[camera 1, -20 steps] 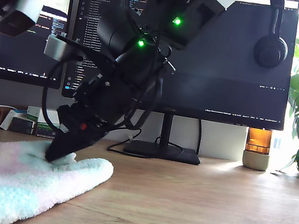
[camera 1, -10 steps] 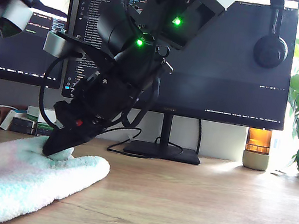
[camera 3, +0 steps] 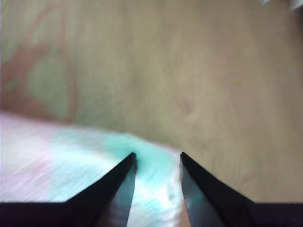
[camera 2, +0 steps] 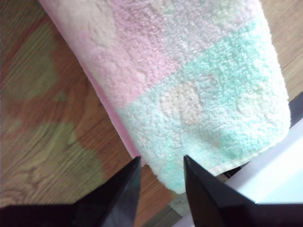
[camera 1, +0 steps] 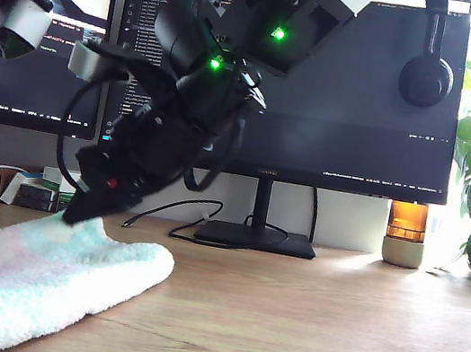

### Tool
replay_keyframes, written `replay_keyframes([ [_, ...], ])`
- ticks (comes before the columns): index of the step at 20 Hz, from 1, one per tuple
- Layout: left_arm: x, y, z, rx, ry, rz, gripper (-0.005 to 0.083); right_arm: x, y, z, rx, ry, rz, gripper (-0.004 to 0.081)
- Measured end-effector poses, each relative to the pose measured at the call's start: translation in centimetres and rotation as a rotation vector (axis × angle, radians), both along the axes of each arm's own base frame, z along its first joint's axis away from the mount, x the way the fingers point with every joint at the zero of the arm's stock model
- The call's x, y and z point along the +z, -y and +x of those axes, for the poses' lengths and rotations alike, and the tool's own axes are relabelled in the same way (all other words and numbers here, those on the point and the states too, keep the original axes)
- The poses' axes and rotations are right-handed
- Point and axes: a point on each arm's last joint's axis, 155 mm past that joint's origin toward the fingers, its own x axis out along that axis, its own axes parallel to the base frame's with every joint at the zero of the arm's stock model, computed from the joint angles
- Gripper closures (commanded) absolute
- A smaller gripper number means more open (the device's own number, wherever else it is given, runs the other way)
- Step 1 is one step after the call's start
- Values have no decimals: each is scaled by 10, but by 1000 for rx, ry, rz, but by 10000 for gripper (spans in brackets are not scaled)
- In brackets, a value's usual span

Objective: Fold the tea towel to a neat square and place it to the right

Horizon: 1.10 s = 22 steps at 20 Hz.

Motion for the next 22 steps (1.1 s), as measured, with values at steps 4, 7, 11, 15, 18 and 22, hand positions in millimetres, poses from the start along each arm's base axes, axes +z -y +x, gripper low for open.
replay_keyframes([
  [4, 0, 1, 1, 0, 4, -3, 525, 5, 3, 13, -47, 52, -5, 506],
  [7, 1, 5, 8, 0, 30, -20, 548, 7, 8, 18, -95, 33, -33, 513],
  [11, 7, 9, 14, 0, 71, -45, 800, 28, 15, 30, -196, -59, -15, 726],
  [15, 31, 16, 34, 37, 207, -135, 794, 19, 39, 34, -272, -218, -4, 781],
  [18, 53, 16, 52, 72, 323, -193, 794, 12, 67, 42, -333, -317, -7, 781],
  [22, 87, 14, 67, 102, 474, -275, 794, 37, 91, 54, -376, -313, 30, 781],
])
